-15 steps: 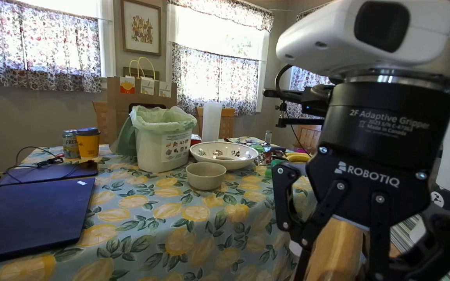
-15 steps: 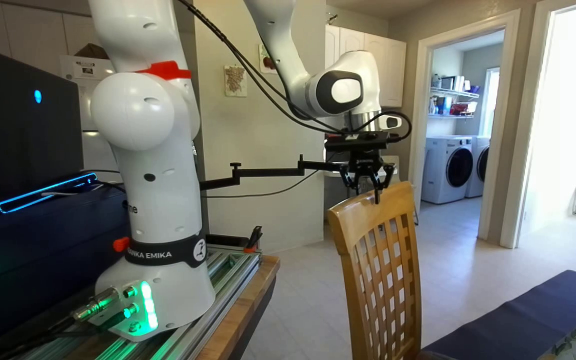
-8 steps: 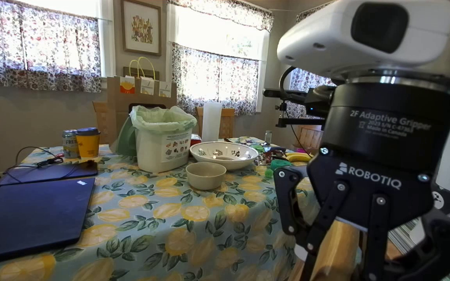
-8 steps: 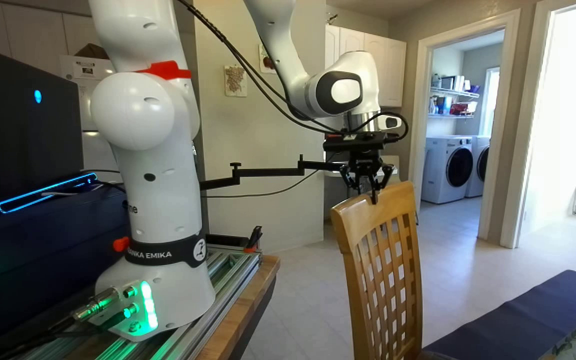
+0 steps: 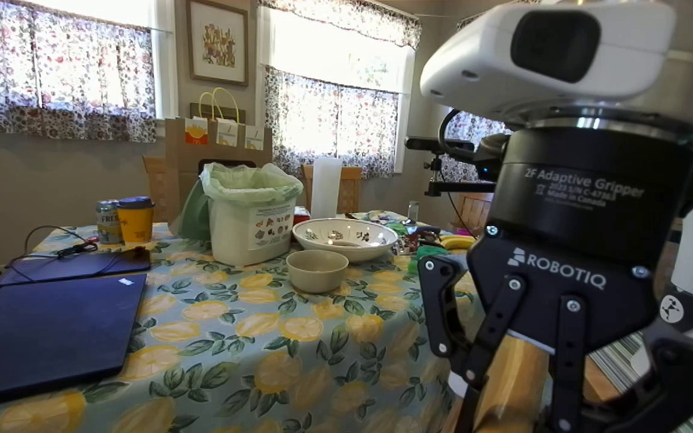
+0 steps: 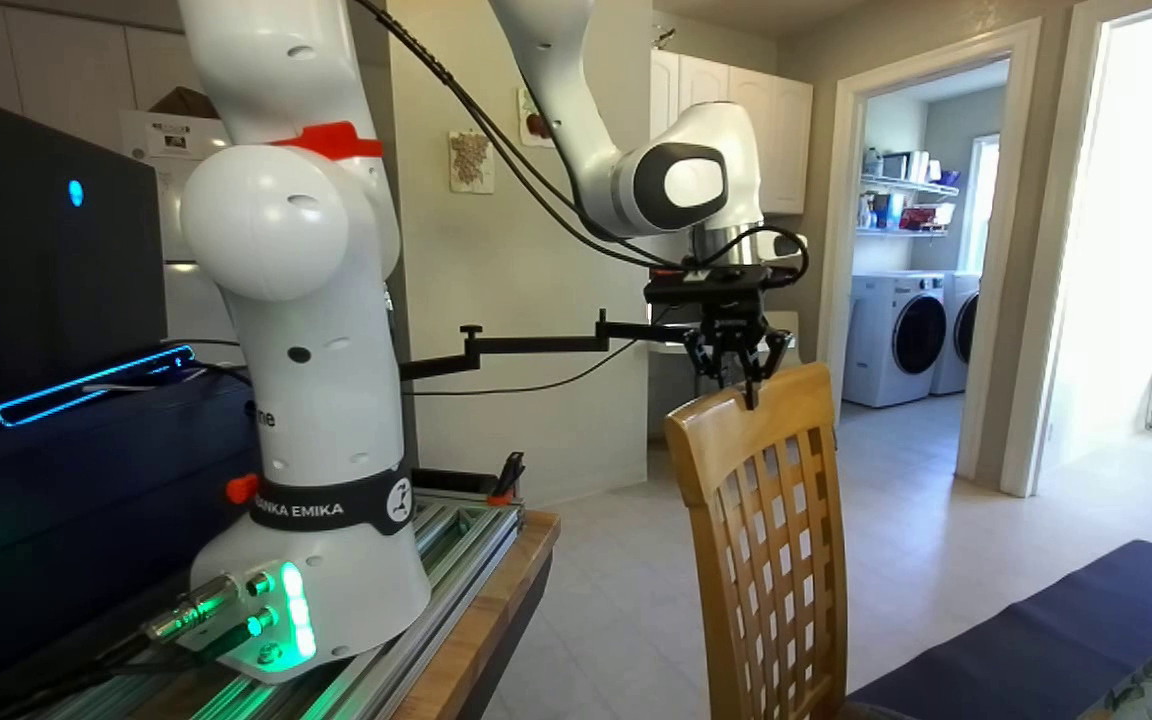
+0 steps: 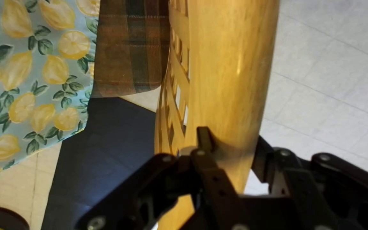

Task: Move the chair forward

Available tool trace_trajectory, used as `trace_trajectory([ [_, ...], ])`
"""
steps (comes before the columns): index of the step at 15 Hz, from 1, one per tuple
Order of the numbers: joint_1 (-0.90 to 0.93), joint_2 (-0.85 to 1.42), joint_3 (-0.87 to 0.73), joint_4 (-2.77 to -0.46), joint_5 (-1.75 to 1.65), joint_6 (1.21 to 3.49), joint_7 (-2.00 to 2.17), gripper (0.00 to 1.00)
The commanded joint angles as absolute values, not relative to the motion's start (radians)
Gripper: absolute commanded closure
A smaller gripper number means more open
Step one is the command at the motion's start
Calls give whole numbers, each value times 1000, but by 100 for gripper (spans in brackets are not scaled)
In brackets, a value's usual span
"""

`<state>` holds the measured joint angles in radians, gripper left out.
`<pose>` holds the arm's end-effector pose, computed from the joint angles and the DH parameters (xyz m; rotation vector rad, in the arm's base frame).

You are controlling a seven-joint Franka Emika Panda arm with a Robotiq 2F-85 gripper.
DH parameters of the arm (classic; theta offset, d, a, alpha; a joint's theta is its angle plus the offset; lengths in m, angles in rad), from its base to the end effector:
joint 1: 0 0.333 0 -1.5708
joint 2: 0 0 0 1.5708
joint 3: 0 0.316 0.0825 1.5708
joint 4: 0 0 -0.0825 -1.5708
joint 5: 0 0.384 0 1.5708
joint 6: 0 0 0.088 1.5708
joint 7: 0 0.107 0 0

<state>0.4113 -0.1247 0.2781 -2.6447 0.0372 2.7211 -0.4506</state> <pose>0.3421 0.2778 0.3034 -2.6514 -1.6418 -0.3087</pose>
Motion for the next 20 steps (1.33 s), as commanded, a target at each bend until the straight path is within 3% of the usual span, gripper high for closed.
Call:
trace_trajectory([
  [1,369,-104,248,-2599,27,2764,-432,92],
  [20,284,-54,204,-2478,41,2795,-346,92],
])
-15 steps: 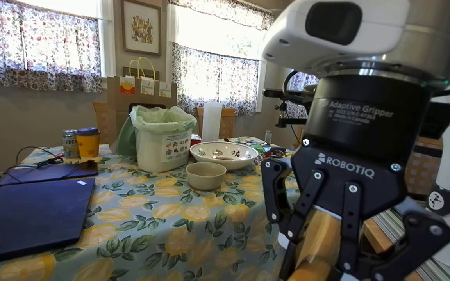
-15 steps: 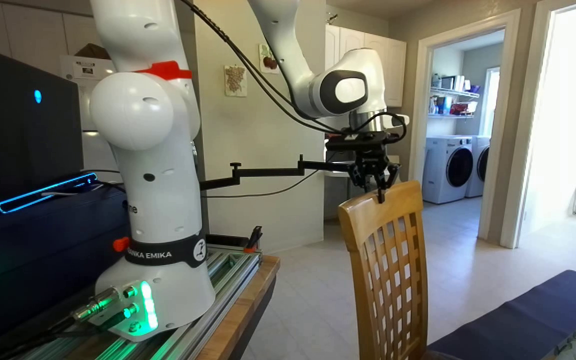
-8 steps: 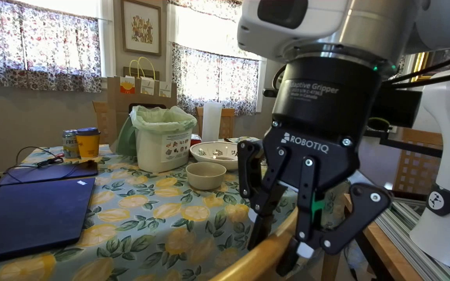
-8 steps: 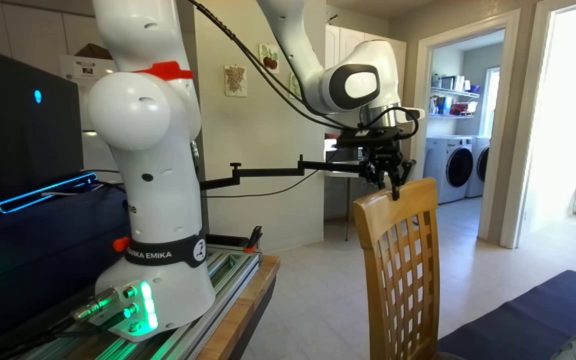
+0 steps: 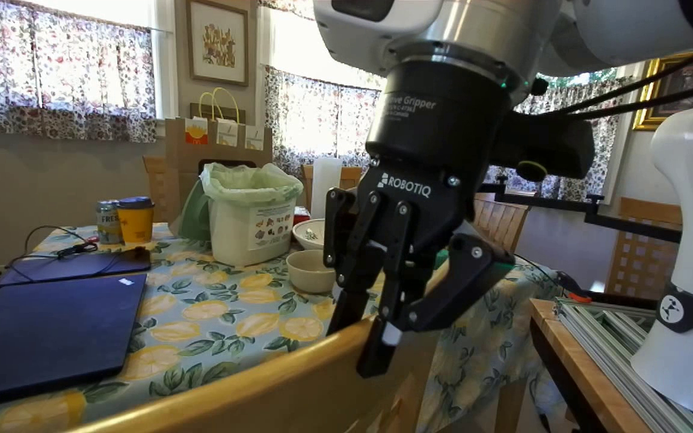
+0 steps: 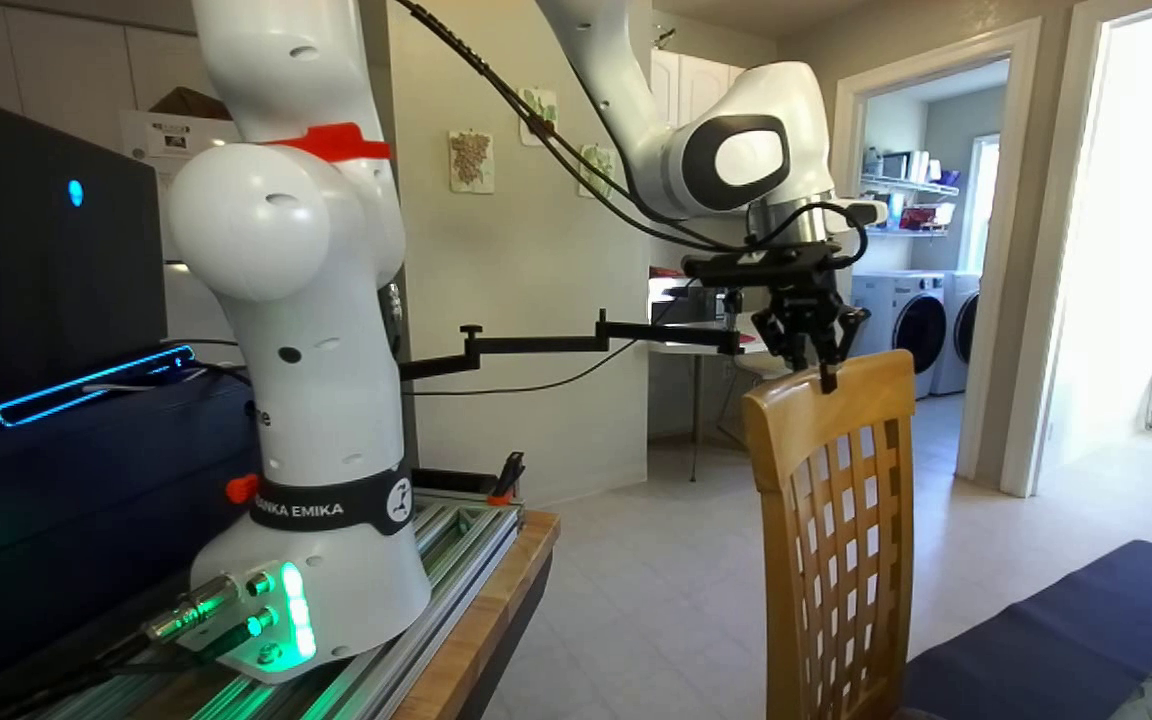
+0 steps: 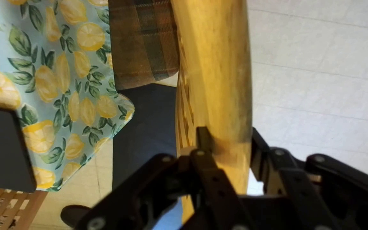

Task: Move the chair forward

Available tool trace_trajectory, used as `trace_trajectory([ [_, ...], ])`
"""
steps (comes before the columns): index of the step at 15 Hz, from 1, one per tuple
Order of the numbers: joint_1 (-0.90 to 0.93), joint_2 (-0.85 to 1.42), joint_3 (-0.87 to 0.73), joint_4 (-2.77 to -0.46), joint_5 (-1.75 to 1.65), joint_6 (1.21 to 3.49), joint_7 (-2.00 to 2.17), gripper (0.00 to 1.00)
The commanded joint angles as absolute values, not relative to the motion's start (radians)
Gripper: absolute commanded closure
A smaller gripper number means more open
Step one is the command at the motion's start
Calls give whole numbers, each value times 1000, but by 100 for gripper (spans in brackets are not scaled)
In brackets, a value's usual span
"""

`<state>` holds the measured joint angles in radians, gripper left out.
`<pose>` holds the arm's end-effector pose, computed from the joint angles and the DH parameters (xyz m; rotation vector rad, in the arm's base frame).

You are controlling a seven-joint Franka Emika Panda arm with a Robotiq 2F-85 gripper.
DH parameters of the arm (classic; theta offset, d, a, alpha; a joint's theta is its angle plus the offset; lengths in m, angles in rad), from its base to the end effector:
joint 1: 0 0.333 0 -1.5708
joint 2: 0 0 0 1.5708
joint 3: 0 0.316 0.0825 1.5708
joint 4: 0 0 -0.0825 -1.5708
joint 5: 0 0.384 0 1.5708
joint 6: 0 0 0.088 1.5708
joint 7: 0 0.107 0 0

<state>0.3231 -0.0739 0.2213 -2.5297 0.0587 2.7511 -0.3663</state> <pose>0.4131 0.2469 0.3317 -2.7885 -1.2814 -0.4503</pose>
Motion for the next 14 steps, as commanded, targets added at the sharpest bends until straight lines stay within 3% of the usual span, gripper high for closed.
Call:
trace_trajectory([
  [1,279,-53,205,-2479,36,2804,-336,92],
  [14,214,-74,203,-2511,-230,2877,22,92],
])
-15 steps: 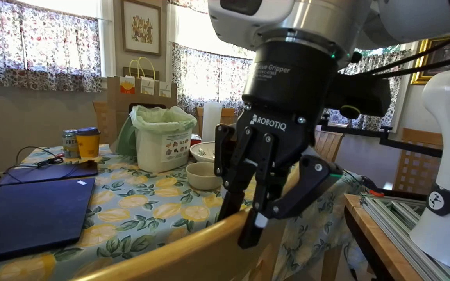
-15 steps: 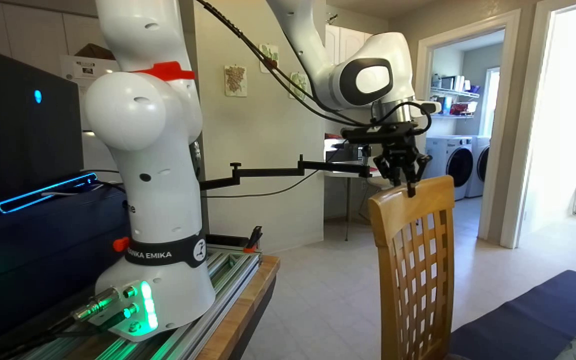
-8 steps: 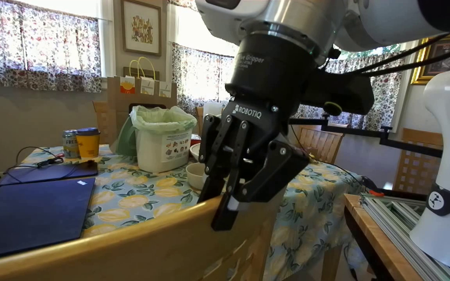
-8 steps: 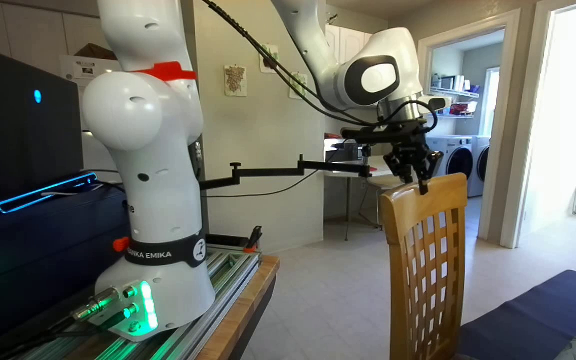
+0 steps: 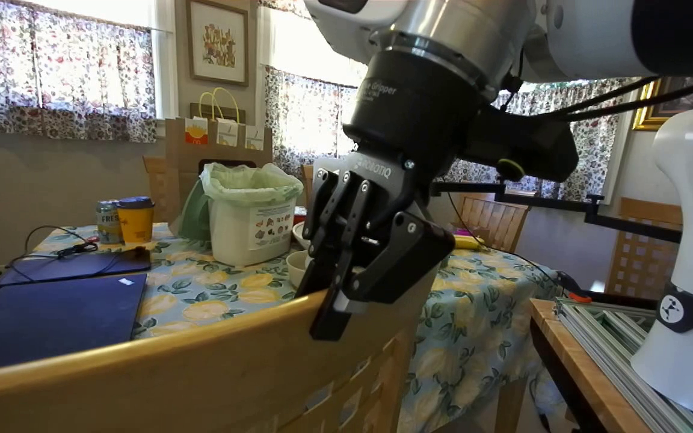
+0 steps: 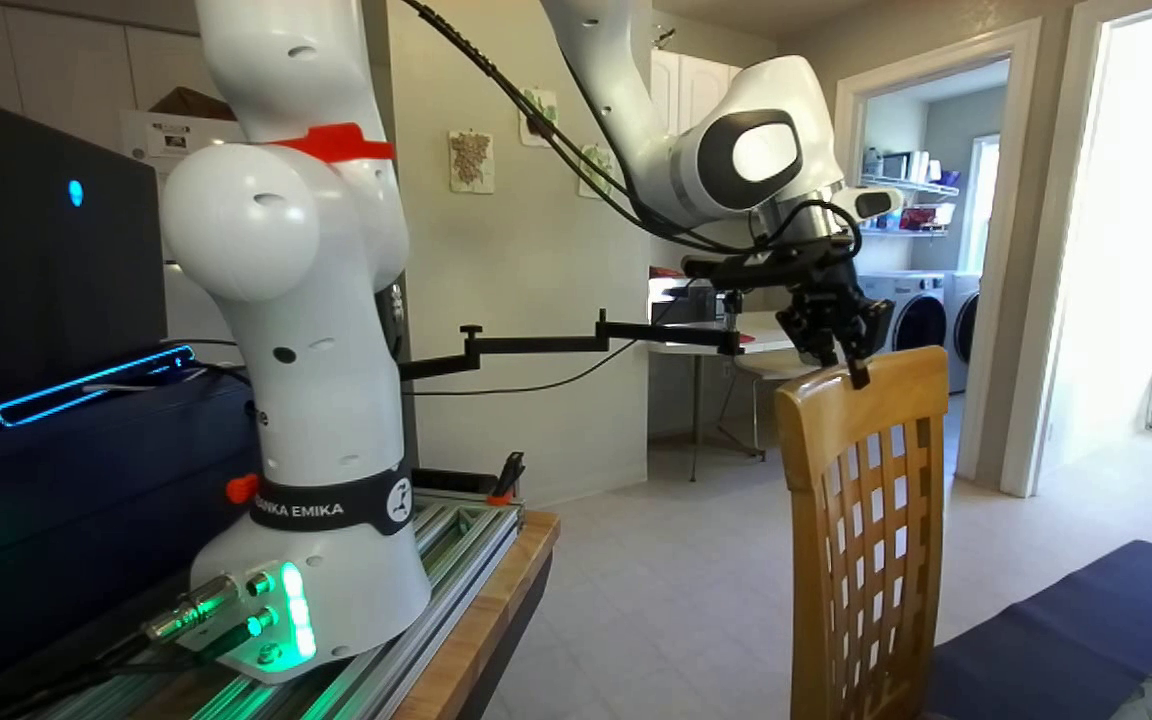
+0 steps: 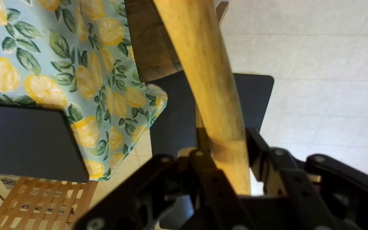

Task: Move the chair forward

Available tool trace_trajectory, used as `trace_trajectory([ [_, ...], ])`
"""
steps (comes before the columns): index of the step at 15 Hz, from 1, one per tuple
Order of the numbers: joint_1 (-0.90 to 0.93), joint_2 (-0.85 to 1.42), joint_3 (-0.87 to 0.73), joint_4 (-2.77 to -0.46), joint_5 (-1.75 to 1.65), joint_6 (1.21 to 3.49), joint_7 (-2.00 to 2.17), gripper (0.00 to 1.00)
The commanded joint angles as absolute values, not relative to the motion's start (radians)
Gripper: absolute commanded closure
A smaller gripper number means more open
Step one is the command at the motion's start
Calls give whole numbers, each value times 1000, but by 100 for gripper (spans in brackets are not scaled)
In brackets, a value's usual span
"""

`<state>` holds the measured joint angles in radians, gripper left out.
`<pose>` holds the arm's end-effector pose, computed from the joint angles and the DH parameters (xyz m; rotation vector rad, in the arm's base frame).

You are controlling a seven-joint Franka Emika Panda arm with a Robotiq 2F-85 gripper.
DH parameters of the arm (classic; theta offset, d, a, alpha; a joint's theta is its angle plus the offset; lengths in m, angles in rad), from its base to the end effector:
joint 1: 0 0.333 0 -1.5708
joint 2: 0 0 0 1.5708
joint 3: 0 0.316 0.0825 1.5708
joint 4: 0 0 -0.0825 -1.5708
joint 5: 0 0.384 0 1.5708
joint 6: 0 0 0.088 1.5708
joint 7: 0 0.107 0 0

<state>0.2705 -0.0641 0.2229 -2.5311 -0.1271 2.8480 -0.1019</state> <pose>0.4262 0.2367 0.3375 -2.8888 -1.0745 -0.6007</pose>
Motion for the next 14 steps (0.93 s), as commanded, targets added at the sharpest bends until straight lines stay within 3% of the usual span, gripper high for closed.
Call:
trace_trajectory([
  [1,206,-74,201,-2505,-254,2879,56,92],
  [14,148,-13,154,-2428,-470,2885,291,92],
])
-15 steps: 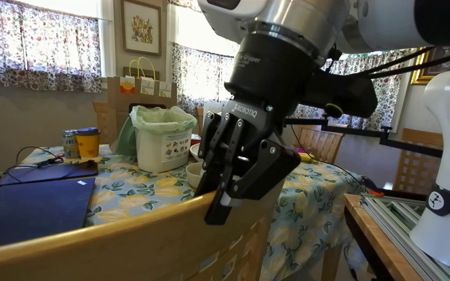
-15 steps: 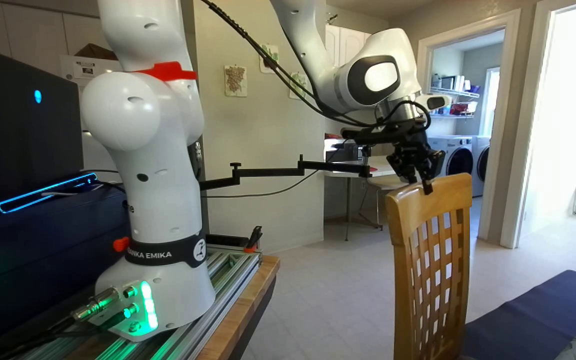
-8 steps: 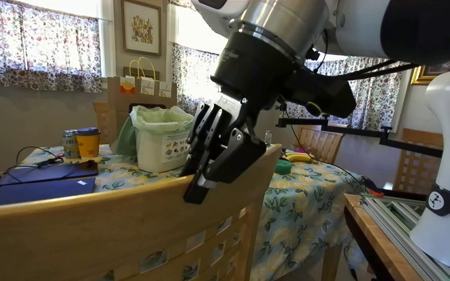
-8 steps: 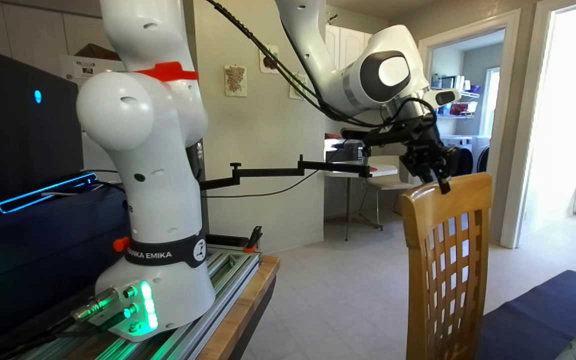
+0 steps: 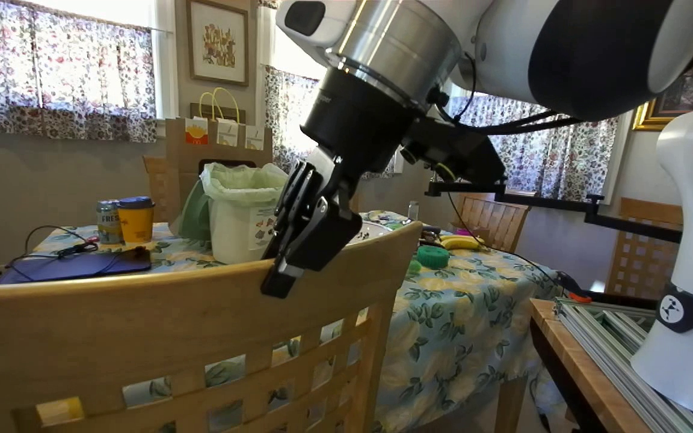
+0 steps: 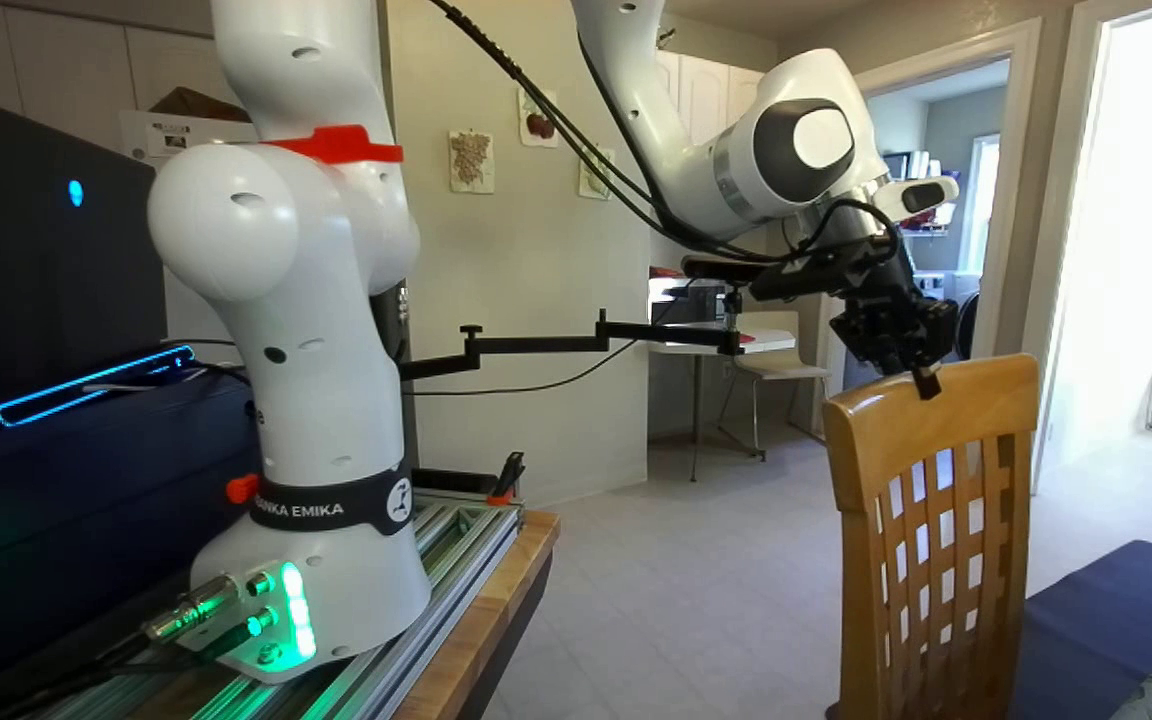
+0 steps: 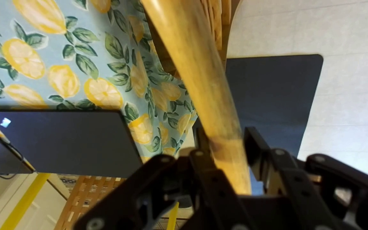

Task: Move the chair forward

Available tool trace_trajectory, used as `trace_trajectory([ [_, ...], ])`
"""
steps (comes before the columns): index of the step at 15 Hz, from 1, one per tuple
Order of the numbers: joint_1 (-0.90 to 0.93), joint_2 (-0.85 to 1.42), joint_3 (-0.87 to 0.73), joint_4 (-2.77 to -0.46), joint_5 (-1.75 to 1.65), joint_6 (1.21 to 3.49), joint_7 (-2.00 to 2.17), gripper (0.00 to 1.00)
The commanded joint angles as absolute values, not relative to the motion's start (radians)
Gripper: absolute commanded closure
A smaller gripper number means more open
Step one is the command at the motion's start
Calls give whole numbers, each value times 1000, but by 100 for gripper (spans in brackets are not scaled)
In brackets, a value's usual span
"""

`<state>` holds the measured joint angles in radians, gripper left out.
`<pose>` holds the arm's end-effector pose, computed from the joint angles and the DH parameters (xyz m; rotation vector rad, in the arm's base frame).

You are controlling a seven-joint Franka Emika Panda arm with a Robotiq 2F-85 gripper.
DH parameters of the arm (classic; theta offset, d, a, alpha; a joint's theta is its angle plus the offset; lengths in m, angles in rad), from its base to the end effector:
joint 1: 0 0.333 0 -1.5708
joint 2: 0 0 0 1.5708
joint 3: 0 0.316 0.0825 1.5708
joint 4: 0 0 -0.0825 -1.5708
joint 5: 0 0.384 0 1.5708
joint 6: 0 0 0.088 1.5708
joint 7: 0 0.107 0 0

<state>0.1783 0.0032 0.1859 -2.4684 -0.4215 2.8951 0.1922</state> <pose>0.4649 0.2032 0.3344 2.8829 0.8281 0.6867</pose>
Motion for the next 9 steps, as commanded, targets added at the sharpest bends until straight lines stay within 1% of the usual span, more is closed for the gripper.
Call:
trace_trajectory([
  [1,150,-6,150,-2418,-474,2884,296,92],
  [9,157,19,115,-2359,-511,2871,282,92],
])
